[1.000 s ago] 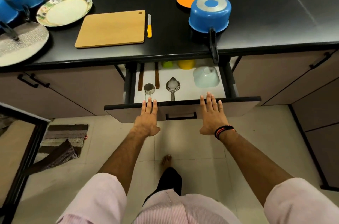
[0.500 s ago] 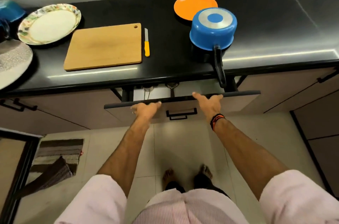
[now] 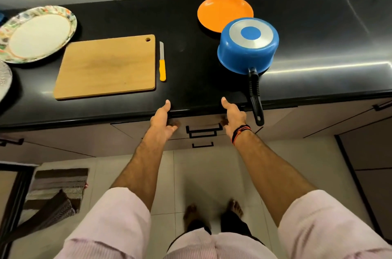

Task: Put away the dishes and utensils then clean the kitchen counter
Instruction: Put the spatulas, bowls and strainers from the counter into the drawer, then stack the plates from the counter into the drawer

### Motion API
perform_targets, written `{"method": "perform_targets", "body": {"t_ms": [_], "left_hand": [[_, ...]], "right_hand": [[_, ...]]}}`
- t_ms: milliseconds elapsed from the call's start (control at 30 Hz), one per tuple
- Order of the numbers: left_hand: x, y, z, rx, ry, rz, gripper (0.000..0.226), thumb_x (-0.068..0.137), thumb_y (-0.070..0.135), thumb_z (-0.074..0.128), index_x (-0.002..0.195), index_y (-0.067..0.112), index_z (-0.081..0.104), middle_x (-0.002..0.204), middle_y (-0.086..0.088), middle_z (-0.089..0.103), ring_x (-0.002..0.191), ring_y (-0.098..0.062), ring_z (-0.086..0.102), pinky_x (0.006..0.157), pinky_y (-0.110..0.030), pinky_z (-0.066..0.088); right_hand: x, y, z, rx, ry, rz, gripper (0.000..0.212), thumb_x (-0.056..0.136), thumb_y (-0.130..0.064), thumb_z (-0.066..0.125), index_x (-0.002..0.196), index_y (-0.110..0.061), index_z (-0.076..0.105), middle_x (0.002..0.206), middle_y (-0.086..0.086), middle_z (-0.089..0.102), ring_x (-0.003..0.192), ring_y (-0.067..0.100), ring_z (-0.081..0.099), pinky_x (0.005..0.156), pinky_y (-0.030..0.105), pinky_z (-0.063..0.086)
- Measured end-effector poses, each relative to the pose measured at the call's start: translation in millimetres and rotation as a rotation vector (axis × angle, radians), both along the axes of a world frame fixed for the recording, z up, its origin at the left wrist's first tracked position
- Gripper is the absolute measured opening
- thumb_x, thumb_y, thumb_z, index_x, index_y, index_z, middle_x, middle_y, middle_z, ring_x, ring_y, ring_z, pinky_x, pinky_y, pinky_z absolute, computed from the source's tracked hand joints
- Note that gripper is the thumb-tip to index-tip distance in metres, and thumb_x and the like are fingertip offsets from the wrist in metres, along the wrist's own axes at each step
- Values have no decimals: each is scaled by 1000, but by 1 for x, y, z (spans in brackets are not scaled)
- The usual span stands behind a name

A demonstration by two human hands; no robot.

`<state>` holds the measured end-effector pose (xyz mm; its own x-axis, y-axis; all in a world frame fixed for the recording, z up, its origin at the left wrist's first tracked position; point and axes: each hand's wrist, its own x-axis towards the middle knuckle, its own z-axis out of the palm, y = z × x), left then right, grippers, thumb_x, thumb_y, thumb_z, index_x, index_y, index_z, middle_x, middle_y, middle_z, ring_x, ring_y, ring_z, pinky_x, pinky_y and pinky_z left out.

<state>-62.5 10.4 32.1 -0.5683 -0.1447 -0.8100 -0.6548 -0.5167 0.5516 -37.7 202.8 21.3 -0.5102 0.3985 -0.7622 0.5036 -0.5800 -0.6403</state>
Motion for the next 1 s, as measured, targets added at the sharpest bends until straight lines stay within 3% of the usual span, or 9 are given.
{"method": "perform_targets", "body": {"t_ms": [100,200,333,467,633,733,833,933,1000], "left_hand": [[-2,-3,-4,77,14,44,42,87,21,72,124,8,56,121,-11,63,107,-27,61,87,-49,53],[-4,-5,-5,162,32,139,39,87,11,71,123,4,56,120,-15,64,108,-32,63,93,-53,53],[-4,-5,-5,296,33,227,41,86,5,70,124,2,54,122,-19,63,110,-37,63,99,-54,49],[0,-3,-3,357,33,265,38,85,5,71,120,3,56,120,-18,63,109,-35,62,103,-48,48],[4,-3,-5,355,63,238,43,84,12,74,122,4,55,121,-16,64,110,-32,63,102,-46,49],[18,-8,-17,163,101,-37,54,78,31,78,122,8,56,118,-10,65,117,-29,61,97,-42,51],[41,-16,-36,-382,143,-701,81,71,45,82,136,17,43,131,-1,53,132,-29,46,106,-43,42],[53,-15,-60,-923,82,-1446,107,71,46,83,154,19,21,153,-9,36,139,-32,37,112,-43,38],[56,-10,-76,-1024,76,-1584,102,76,46,79,153,17,19,153,-11,37,138,-32,39,112,-45,38]], "right_hand": [[-7,-3,-7,-46,-6,-78,91,80,-25,79,151,-8,25,150,14,41,137,33,41,117,51,31],[-10,-4,-9,-96,8,-123,83,75,-23,81,145,-10,37,139,12,51,127,32,50,110,52,40],[-10,-2,-10,-164,65,-120,54,77,-19,81,125,-14,56,122,7,61,110,28,59,87,40,55],[-9,0,-6,-261,127,-122,22,84,-11,74,102,-16,63,111,7,64,112,28,58,101,46,50],[-3,4,-8,-242,136,-63,37,80,-18,79,113,-15,61,120,9,64,114,28,59,97,44,52],[17,18,-18,-53,123,192,80,68,-40,87,135,-15,50,133,5,60,123,25,55,97,43,49],[36,36,-31,336,27,678,115,65,-49,87,155,-18,23,152,7,39,140,29,38,112,48,38],[39,46,-46,881,-173,1408,110,71,-42,86,156,-19,20,151,12,41,136,32,42,112,46,40],[36,44,-57,1078,-232,1690,99,75,-41,82,154,-20,26,148,10,46,134,31,45,111,46,40]]}}
